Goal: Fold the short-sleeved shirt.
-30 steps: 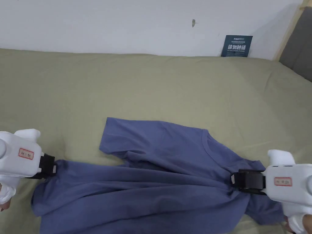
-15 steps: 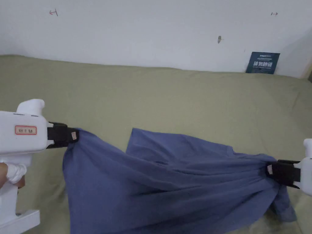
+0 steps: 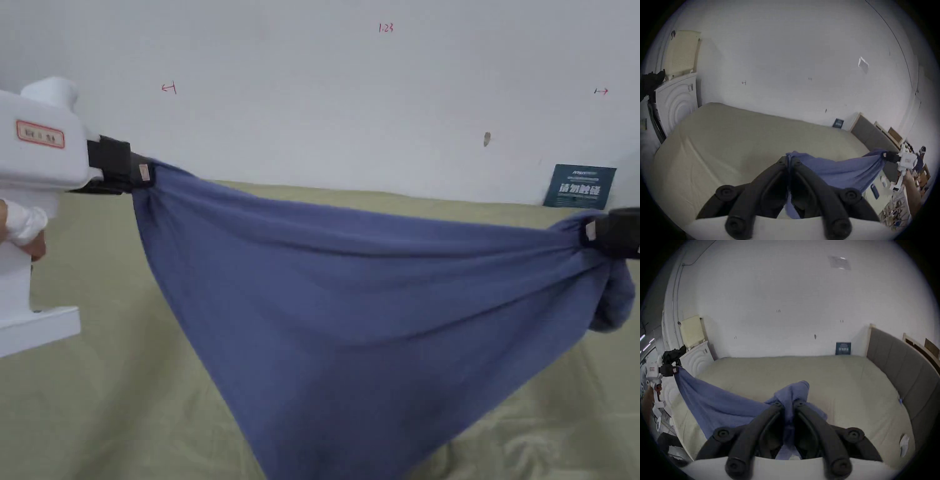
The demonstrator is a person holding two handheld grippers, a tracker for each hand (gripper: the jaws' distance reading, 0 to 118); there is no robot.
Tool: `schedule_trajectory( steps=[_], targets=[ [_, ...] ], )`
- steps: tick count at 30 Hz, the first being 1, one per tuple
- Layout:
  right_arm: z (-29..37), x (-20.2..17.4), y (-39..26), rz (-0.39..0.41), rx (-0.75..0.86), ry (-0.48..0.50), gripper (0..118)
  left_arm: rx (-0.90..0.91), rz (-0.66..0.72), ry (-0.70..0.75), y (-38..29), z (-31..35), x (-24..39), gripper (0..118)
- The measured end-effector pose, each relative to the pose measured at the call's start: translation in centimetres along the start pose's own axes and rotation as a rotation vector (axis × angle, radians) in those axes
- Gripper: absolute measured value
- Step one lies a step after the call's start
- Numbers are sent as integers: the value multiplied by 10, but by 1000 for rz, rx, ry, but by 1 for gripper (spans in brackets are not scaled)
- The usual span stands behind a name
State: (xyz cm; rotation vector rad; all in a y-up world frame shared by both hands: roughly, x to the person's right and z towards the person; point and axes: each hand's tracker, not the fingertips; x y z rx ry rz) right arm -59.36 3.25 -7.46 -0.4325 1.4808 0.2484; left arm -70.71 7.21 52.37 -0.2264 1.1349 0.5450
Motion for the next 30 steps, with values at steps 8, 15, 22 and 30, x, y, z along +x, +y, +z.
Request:
schedule_trajectory(
  steps=[8, 15, 22, 30],
  targets=[
    [-32, 25, 44, -99, 79, -34, 8, 60, -33, 30, 38, -20, -24, 3],
    [-56, 38, 50, -148, 159, -46, 8, 86, -11, 12, 25, -36, -28, 3],
    [-67, 40, -10, -105, 76, -53, 8, -1, 43, -23, -31, -63, -49, 3],
    [-25, 46, -91, -128, 14, -11, 8, -112, 100, -39, -130, -30, -55, 3]
  ],
)
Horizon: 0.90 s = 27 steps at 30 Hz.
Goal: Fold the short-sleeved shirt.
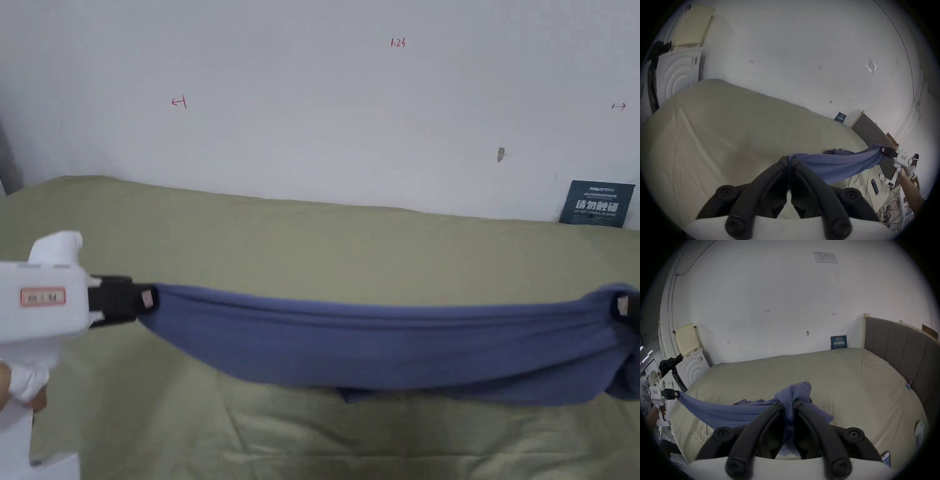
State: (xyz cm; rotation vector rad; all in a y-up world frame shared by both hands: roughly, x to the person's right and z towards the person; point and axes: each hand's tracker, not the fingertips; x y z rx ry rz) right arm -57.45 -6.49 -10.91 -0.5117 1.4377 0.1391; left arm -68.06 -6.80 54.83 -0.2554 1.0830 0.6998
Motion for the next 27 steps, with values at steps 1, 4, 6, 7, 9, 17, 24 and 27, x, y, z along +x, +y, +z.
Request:
schedule_trajectory(
  steps=[1, 4, 6, 7, 9, 17, 24, 27],
  targets=[
    [8, 3, -11, -8, -13, 14, 8, -7, 9, -2, -16, 7, -2, 3],
    [37, 7, -46, -29, -66, 14, 8, -39, 41, -13, -54, 21, -27, 3],
    [48, 11, -71, -19, -126, -4, 8, -81, 75, -14, -86, 35, -31, 3],
    [59, 9, -87, -21, -163, -44, 8, -107, 92, -21, -101, 38, -35, 3],
    [71, 9, -112, -6, -200, -48, 8, -159, 97, 7, -127, 43, -40, 3],
    [97, 21, -177, -89, -242, -63, 8, -226, 226, 46, -209, 69, -46, 3],
    [124, 19, -192, -119, -278, -85, 102, -163, 319, -7, -241, 95, -38, 100],
    [143, 11, -175, -184, -211, -8, 102, -61, 333, 33, -225, 119, -13, 101]
  ],
)
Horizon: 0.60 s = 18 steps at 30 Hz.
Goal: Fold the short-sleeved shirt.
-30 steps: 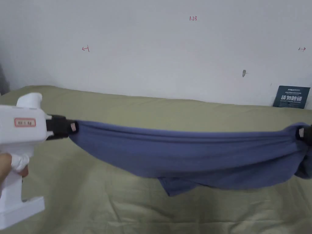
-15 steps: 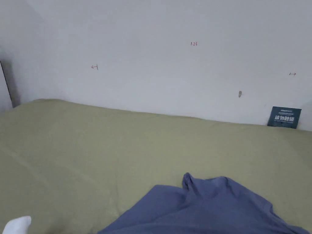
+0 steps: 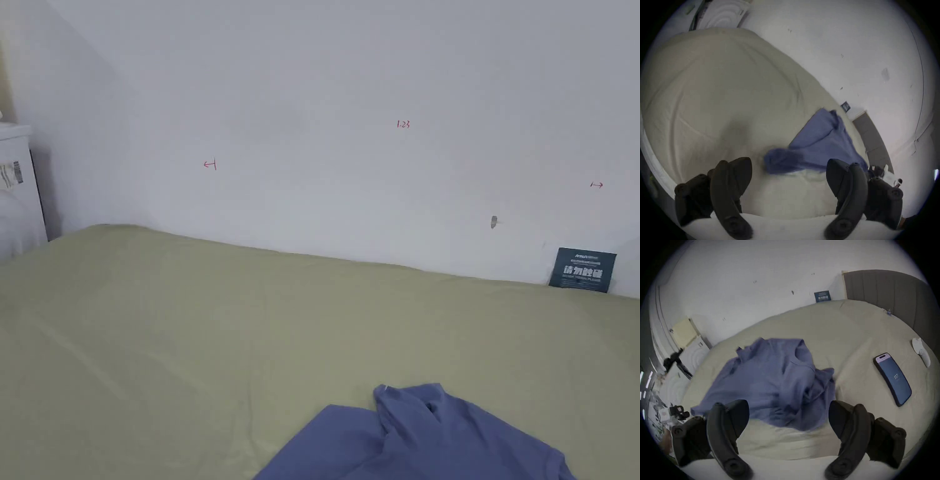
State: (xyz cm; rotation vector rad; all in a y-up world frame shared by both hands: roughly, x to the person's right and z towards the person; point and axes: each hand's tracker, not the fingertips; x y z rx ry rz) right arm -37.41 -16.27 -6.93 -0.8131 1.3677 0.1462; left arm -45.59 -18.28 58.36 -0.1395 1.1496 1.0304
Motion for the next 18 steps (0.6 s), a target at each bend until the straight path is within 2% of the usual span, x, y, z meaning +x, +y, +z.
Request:
schedule_trajectory(
  steps=[2, 6, 9, 10, 11, 12, 13, 15, 17, 18],
  targets=[
    [22, -20, 12, 55, 109, -11, 102, 141, -115, 3, 9, 16, 34, 101],
    [61, -73, 24, 258, 376, -115, 102, 357, -384, 108, 15, 31, 108, 101],
    [83, -106, 14, 323, 491, -185, 100, 460, -538, 184, 0, 24, 135, 99],
    [87, -114, 10, 319, 518, -208, 90, 495, -586, 202, -8, 23, 144, 97],
    [90, -120, 6, 309, 519, -200, 73, 507, -637, 199, -18, 22, 153, 95],
    [88, -119, 1, 307, 513, -187, 45, 523, -651, 188, -25, 22, 156, 89],
    [86, -122, -2, 312, 504, -181, 4, 543, -658, 149, -32, 23, 158, 68],
    [81, -129, -5, 345, 439, -201, 0, 522, -656, 139, -35, 20, 160, 0],
    [81, -130, -5, 317, 356, -153, 0, 482, -668, 173, -36, 14, 157, 0],
    [81, -129, -6, 299, 367, -142, 0, 421, -664, 135, -32, 12, 150, 0]
  ],
)
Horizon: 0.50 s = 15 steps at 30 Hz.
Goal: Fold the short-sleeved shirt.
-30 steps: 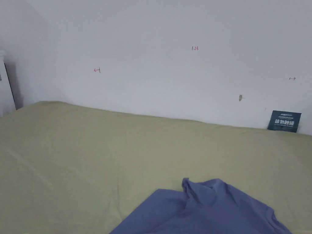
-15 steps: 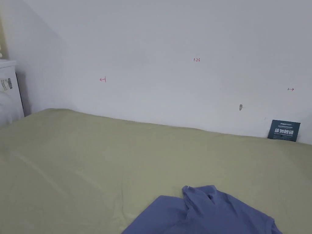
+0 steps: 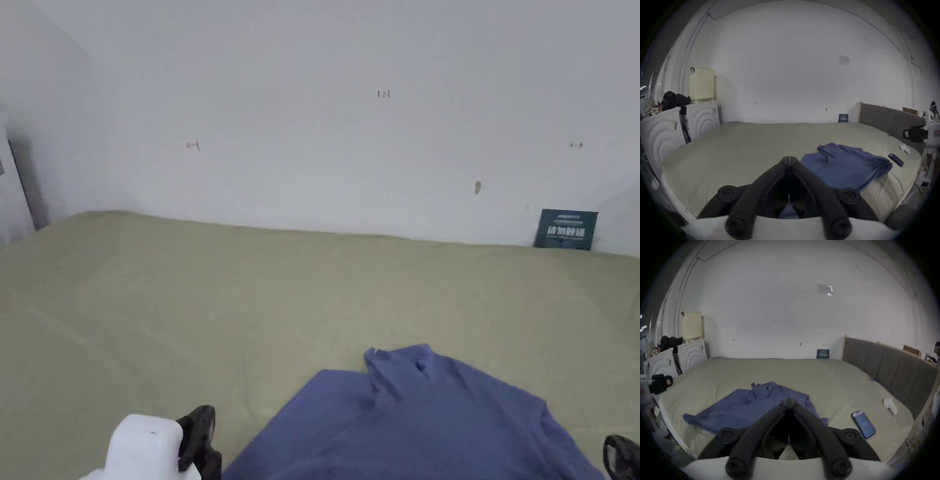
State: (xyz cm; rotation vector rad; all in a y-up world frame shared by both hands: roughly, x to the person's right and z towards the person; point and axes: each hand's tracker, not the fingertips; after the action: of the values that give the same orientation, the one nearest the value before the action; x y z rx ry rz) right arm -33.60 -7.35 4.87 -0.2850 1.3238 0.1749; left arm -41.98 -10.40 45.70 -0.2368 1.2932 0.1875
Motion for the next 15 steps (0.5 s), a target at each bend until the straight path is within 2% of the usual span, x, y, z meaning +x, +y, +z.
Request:
schedule_trajectory(
  steps=[2, 3, 4, 6, 7, 12, 15],
  targets=[
    [-1, 1, 0, 3, 11, 3, 0, -63, 15, -47, 4, -10, -18, 0],
    [0, 1, 1, 6, 11, 9, 0, -102, 14, -66, 3, -16, -31, 8],
    [0, 1, 1, 12, 8, 17, 0, -188, 21, -139, 2, -25, -49, 33],
    [0, 0, 1, 33, 0, 33, 0, -350, 43, -180, 3, -45, -80, 95],
    [0, 0, 2, 41, 0, 36, 0, -460, 47, -176, -4, -58, -92, 110],
    [-2, -8, 1, 34, -19, 83, 0, -668, 11, -106, -44, -99, -123, 109],
    [-8, -16, 0, 72, -42, 94, 0, -718, 26, -133, -57, -104, -113, 107]
  ],
)
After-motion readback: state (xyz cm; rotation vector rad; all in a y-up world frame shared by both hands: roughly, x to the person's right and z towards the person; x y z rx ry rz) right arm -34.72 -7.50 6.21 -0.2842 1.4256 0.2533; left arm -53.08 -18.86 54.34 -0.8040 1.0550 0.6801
